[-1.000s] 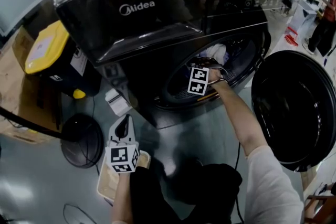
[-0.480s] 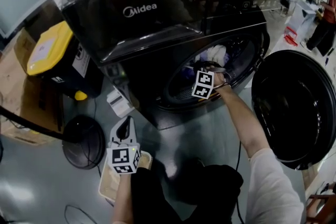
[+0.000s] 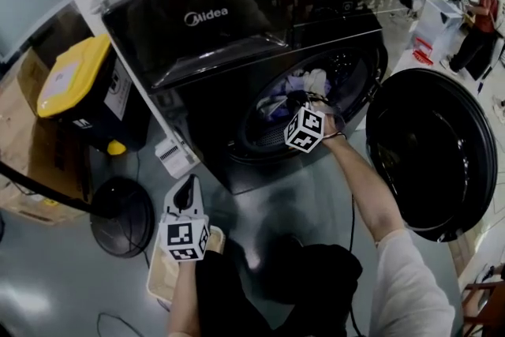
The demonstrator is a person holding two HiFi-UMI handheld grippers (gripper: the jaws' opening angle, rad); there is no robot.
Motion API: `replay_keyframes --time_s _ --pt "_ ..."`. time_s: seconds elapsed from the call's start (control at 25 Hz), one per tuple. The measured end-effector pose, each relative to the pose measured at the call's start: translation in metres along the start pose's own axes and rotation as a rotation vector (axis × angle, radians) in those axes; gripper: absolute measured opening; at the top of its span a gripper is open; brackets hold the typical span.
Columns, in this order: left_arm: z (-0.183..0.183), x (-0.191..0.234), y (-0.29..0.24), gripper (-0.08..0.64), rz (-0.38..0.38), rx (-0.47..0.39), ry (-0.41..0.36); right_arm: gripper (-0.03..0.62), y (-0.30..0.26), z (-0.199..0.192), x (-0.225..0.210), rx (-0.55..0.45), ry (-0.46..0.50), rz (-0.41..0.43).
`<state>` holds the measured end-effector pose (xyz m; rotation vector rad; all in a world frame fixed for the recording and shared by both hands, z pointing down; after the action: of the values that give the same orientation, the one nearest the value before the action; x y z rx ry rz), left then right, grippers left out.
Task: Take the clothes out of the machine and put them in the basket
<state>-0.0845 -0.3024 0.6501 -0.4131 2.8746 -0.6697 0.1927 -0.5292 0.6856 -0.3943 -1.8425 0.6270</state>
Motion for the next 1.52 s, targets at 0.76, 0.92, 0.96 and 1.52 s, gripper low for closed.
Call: replay_keyframes --time_s 0.76,0.92,0.96,1.52 --pt "0.024 -0.034 0.057 0.018 -0.113 -0.111 0.000 0.026 0.184 -0.020 -0.012 -0.178 -0.346 -0.074" --pt "0.027 -0.036 0.066 0.018 -0.124 -0.117 0.000 0.026 0.211 -0.021 -0.005 -0.207 -0.380 -0.071" --pt "0.029 -0.036 0.066 0.018 -0.128 -0.121 -0.004 0.026 0.217 -0.022 -0.005 -0.217 -0.408 -0.065" --pt "0.036 -0.053 0.070 0.018 -0.158 -0.131 -0.013 0.026 0.288 -0.044 -0.049 -0.453 -0.910 0.068"
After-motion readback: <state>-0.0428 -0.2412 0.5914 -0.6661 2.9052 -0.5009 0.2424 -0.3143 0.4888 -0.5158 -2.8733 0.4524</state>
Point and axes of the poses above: the fingertips, and each gripper's own axes: y backward along the fingers, x to its left, z out of its top, the point moved 3 cm from there along y, backward along the fingers, and after that the axes turned 15 degrees about x, right-handed, at the moved point
